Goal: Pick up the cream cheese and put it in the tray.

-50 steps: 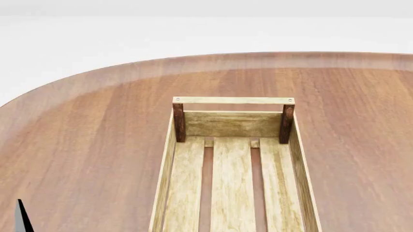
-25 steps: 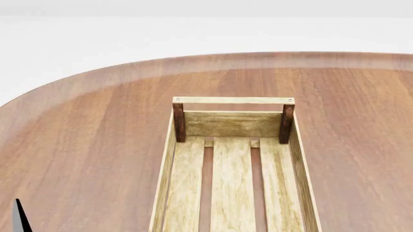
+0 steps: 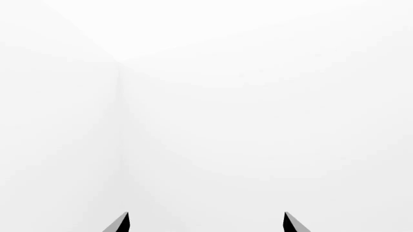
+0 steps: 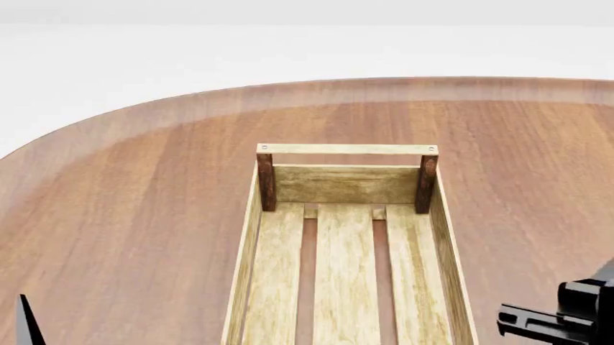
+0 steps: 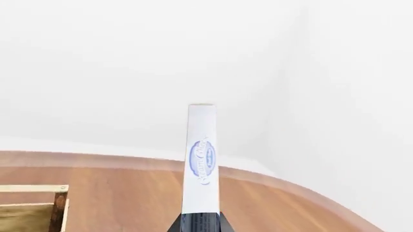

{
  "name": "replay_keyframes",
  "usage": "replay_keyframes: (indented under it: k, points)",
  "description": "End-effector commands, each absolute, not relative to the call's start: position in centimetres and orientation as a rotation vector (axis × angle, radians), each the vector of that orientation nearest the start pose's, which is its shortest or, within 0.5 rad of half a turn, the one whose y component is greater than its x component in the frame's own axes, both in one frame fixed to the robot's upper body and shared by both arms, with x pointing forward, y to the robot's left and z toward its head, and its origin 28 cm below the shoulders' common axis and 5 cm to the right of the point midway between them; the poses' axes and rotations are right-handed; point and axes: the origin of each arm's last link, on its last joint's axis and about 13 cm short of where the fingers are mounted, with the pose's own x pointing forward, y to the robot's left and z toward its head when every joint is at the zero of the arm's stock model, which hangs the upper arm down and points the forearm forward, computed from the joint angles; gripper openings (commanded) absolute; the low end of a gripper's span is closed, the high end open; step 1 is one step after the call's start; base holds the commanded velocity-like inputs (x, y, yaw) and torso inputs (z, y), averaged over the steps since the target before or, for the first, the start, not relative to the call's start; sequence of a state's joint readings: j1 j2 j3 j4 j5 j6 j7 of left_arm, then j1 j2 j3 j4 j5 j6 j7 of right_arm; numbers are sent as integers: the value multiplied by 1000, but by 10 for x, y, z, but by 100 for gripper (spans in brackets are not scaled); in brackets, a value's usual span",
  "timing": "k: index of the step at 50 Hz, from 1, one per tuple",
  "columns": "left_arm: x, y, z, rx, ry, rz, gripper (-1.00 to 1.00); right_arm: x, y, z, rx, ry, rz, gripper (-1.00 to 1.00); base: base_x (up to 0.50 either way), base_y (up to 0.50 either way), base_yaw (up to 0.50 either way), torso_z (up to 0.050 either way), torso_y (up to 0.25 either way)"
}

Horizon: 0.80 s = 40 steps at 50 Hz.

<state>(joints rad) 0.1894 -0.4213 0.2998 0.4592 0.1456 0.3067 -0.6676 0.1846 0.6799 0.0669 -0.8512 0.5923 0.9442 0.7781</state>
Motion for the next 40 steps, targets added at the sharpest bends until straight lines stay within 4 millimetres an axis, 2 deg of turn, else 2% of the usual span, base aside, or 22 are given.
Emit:
replay_keyframes:
  k: [1,9,24,40]
  points:
    - [156,213,87,187,-619,176,100,198,-168,196,-406,-139,-414,-100,0,0,0,0,10]
    - [156,213,86,187,-617,173,100,211,-163,201,-436,-134,-376,-100,0,0,0,0,0]
    - [156,214,87,186,-618,175,100,237,-143,214,-503,-172,-245,-100,0,0,0,0,1]
    - [157,214,87,183,-620,175,100,247,-125,227,-536,-193,-96,-100,0,0,0,0,1]
